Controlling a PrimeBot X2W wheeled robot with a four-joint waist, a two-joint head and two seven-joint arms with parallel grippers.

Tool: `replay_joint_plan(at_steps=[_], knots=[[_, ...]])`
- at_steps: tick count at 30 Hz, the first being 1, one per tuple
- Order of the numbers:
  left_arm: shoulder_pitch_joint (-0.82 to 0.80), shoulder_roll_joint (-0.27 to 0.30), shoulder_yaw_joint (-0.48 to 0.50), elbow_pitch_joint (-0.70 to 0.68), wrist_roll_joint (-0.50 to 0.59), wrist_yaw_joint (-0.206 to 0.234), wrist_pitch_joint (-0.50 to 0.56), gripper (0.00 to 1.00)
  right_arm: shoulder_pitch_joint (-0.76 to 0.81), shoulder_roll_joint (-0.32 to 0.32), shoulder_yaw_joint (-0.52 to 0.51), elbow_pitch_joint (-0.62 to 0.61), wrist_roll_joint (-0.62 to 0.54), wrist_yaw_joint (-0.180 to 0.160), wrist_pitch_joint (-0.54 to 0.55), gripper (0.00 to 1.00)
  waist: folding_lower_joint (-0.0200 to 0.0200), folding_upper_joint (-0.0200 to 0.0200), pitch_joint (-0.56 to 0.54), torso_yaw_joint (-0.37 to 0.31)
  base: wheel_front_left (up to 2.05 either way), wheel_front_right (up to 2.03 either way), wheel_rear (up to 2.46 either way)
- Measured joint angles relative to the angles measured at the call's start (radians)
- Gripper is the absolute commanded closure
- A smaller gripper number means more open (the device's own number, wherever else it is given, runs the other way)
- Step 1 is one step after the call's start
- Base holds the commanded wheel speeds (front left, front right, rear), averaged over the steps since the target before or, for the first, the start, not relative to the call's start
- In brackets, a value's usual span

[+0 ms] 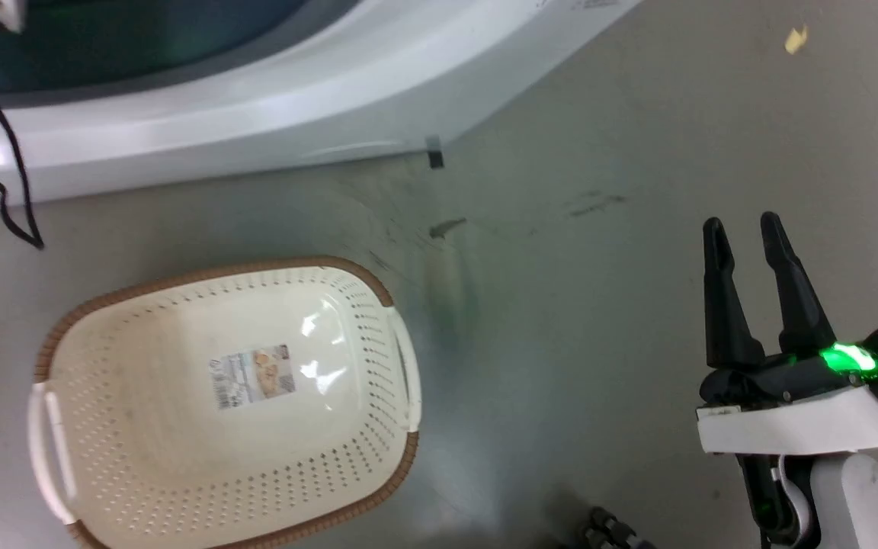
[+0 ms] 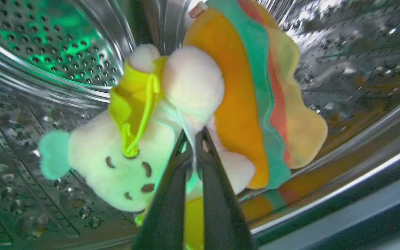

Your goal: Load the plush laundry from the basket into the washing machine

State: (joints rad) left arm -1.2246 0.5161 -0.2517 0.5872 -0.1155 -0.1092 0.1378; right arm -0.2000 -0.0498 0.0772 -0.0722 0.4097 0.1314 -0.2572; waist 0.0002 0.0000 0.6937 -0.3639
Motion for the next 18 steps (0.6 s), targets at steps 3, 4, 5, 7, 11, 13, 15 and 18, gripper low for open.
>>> replay_joint_plan(at_steps=[3, 4, 5, 7, 11, 13, 15, 18], knots=[[-0.057, 0.007, -0.018, 0.084, 0.01, -0.005, 0.04, 1.0, -0.011, 0.0, 0.006, -0.001, 0.007, 0.0, 0.0, 0.0, 0.0, 0.0, 0.031, -0.019, 0.0, 0.0, 0.0], [-0.071, 0.012, -0.031, 0.107, 0.021, -0.006, 0.045, 1.0, -0.015, 0.0, 0.007, -0.001, 0.01, 0.0, 0.0, 0.0, 0.0, 0.0, 0.039, -0.023, 0.0, 0.0, 0.0], [-0.084, 0.02, -0.05, 0.127, 0.042, -0.007, 0.047, 1.0, -0.017, 0.0, 0.008, -0.001, 0.015, 0.0, 0.0, 0.0, 0.0, 0.0, 0.047, -0.027, 0.0, 0.0, 0.0], [-0.104, 0.026, -0.055, 0.168, 0.05, -0.008, 0.046, 1.0, -0.02, 0.0, 0.013, 0.001, 0.017, 0.0, 0.0, 0.0, 0.0, 0.0, 0.057, -0.034, 0.0, 0.0, 0.0], [-0.125, 0.02, -0.083, 0.229, 0.048, -0.009, 0.031, 1.0, -0.033, 0.0, 0.014, 0.002, 0.017, 0.0, 0.0, 0.0, -0.0001, 0.0, 0.057, -0.035, 0.0, 0.0, 0.0], [-0.125, 0.006, -0.095, 0.261, 0.043, -0.012, 0.014, 1.0, -0.035, 0.0, 0.013, 0.005, 0.016, 0.0, 0.0, 0.0, 0.0, 0.0, 0.049, -0.03, 0.0, 0.0, 0.0], [-0.121, -0.005, -0.105, 0.288, 0.04, -0.016, -0.011, 1.0, -0.035, 0.0, 0.012, 0.007, 0.009, 0.0, 0.0, 0.0, -0.0001, 0.0, 0.033, -0.025, 0.0, 0.0, 0.0], [-0.1, -0.022, -0.11, 0.322, 0.028, -0.016, -0.063, 0.0, -0.035, 0.0, 0.004, 0.007, -0.01, 0.0, 0.0, 0.0, -0.0001, 0.0, 0.001, -0.013, 0.0, 0.0, 0.0]])
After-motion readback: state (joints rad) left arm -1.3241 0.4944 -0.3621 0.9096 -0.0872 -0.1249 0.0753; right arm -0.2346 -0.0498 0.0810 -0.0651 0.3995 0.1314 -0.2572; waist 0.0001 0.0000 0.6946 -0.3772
